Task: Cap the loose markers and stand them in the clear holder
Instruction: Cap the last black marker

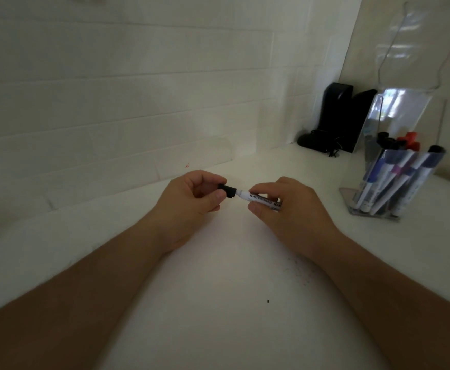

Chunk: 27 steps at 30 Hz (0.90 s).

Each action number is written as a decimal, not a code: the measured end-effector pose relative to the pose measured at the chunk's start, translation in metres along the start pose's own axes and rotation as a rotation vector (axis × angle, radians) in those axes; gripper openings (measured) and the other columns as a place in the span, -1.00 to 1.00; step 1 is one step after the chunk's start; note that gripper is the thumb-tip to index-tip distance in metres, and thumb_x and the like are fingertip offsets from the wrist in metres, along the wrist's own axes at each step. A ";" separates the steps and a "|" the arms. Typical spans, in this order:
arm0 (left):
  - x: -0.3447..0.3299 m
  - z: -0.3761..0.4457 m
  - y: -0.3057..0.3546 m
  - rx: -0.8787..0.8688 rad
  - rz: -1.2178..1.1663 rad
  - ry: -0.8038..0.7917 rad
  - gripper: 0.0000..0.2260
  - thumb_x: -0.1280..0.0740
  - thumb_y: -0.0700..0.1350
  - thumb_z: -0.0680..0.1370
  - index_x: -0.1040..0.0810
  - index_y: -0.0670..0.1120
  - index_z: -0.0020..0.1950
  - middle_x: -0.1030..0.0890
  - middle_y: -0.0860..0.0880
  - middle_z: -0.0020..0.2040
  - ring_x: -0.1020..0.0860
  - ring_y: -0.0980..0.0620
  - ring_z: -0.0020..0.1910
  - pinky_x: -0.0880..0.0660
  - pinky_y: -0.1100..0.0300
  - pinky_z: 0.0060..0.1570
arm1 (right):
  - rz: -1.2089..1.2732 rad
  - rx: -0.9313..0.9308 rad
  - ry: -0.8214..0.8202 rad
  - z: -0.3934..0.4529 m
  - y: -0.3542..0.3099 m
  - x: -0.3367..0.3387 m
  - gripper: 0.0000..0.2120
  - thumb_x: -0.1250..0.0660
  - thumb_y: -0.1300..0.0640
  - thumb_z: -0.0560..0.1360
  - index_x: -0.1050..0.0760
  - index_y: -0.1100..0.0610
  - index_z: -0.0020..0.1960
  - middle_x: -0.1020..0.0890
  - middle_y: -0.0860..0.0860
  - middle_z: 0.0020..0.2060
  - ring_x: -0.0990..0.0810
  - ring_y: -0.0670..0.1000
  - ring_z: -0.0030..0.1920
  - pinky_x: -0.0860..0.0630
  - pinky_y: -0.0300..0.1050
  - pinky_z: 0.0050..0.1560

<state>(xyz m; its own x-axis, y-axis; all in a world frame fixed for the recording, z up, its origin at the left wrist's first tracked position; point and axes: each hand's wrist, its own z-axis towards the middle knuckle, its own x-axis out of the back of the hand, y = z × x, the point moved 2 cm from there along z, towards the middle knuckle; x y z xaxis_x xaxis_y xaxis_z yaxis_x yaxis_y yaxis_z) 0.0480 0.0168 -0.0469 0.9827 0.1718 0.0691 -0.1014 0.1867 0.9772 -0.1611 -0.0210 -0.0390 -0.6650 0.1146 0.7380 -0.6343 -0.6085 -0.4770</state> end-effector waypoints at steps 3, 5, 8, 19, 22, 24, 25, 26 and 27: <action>-0.008 -0.004 0.003 -0.037 0.221 0.032 -0.88 -0.42 -0.18 0.57 -0.64 0.02 0.03 -0.71 0.00 -0.12 -0.61 0.07 -0.23 -0.62 0.09 -0.06 | -0.056 -0.040 0.032 0.001 0.001 -0.001 -0.79 -0.50 -0.08 0.46 -0.64 -0.19 0.09 -0.52 -0.14 -0.17 -0.52 -0.04 -0.12 -0.51 -0.03 -0.04; -0.016 -0.008 0.005 -0.088 0.392 0.044 -0.92 -0.41 -0.08 0.55 -0.62 0.12 -0.02 -0.69 0.07 -0.18 -0.62 0.09 -0.25 -0.61 0.06 -0.08 | -0.101 -0.075 0.062 0.002 0.001 0.000 -0.80 -0.52 -0.11 0.42 -0.61 -0.22 0.02 -0.53 -0.16 -0.17 -0.51 -0.02 -0.07 -0.50 0.06 0.00; -0.024 -0.014 0.009 -0.108 0.511 -0.004 -0.90 -0.35 -0.05 0.57 -0.61 0.16 -0.02 -0.70 0.15 -0.18 -0.63 0.14 -0.22 -0.60 0.08 -0.06 | -0.076 -0.086 0.096 0.003 0.003 0.002 -0.81 -0.56 -0.05 0.39 -0.59 -0.19 -0.08 -0.55 -0.17 -0.17 -0.53 -0.01 -0.07 -0.50 0.03 0.00; -0.019 -0.016 0.009 -0.096 0.504 0.012 -0.81 -0.39 -0.20 0.54 -0.59 0.12 -0.08 -0.71 0.06 -0.22 -0.63 0.13 -0.32 -0.58 0.18 -0.13 | -0.047 -0.075 0.024 0.001 -0.002 0.000 -0.86 -0.51 -0.01 0.47 -0.68 -0.05 0.02 -0.56 -0.13 -0.15 -0.52 -0.06 -0.13 -0.40 -0.18 -0.13; -0.020 -0.015 0.008 -0.094 0.512 0.016 -0.81 -0.39 -0.23 0.53 -0.60 0.09 -0.08 -0.71 0.08 -0.24 -0.62 0.13 -0.34 -0.57 0.20 -0.16 | -0.070 -0.109 -0.002 0.000 -0.004 0.000 -0.86 -0.49 -0.05 0.48 -0.66 -0.08 0.02 -0.54 -0.12 -0.15 -0.51 -0.06 -0.14 -0.33 -0.25 -0.20; -0.021 -0.015 0.008 -0.101 0.540 0.024 -0.81 -0.39 -0.22 0.53 -0.61 0.10 -0.07 -0.71 0.09 -0.24 -0.63 0.14 -0.32 -0.56 0.24 -0.16 | -0.082 -0.121 -0.001 -0.001 -0.004 -0.001 -0.87 -0.48 -0.09 0.48 -0.65 -0.11 0.00 -0.55 -0.12 -0.15 -0.52 -0.06 -0.13 -0.35 -0.20 -0.19; -0.021 -0.015 0.008 -0.108 0.557 0.030 -0.81 -0.39 -0.21 0.53 -0.61 0.10 -0.06 -0.70 0.10 -0.25 -0.63 0.15 -0.32 -0.55 0.28 -0.16 | -0.083 -0.127 -0.004 -0.001 -0.004 -0.001 -0.88 -0.48 -0.10 0.48 -0.65 -0.13 -0.01 -0.55 -0.12 -0.15 -0.52 -0.06 -0.13 -0.36 -0.19 -0.18; -0.021 -0.015 0.008 -0.114 0.568 0.036 -0.82 -0.39 -0.21 0.53 -0.61 0.10 -0.06 -0.70 0.11 -0.26 -0.62 0.17 -0.32 -0.54 0.30 -0.17 | -0.080 -0.139 -0.008 -0.001 -0.004 -0.002 -0.89 -0.48 -0.11 0.48 -0.64 -0.14 -0.02 -0.55 -0.12 -0.15 -0.51 -0.07 -0.13 -0.35 -0.20 -0.19; -0.021 -0.015 0.008 -0.119 0.572 0.040 -0.83 -0.39 -0.20 0.53 -0.61 0.09 -0.05 -0.69 0.10 -0.27 -0.62 0.17 -0.32 -0.54 0.29 -0.16 | -0.074 -0.148 -0.010 -0.001 -0.004 -0.003 -0.89 -0.47 -0.11 0.48 -0.63 -0.14 -0.03 -0.55 -0.12 -0.14 -0.51 -0.07 -0.13 -0.34 -0.23 -0.20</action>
<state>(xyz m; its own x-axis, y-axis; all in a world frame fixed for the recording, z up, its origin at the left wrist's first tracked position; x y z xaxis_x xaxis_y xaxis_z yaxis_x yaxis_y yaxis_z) 0.0243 0.0288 -0.0434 0.7601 0.3129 0.5696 -0.6333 0.1601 0.7572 -0.1569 -0.0178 -0.0398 -0.6109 0.1465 0.7780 -0.7329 -0.4763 -0.4858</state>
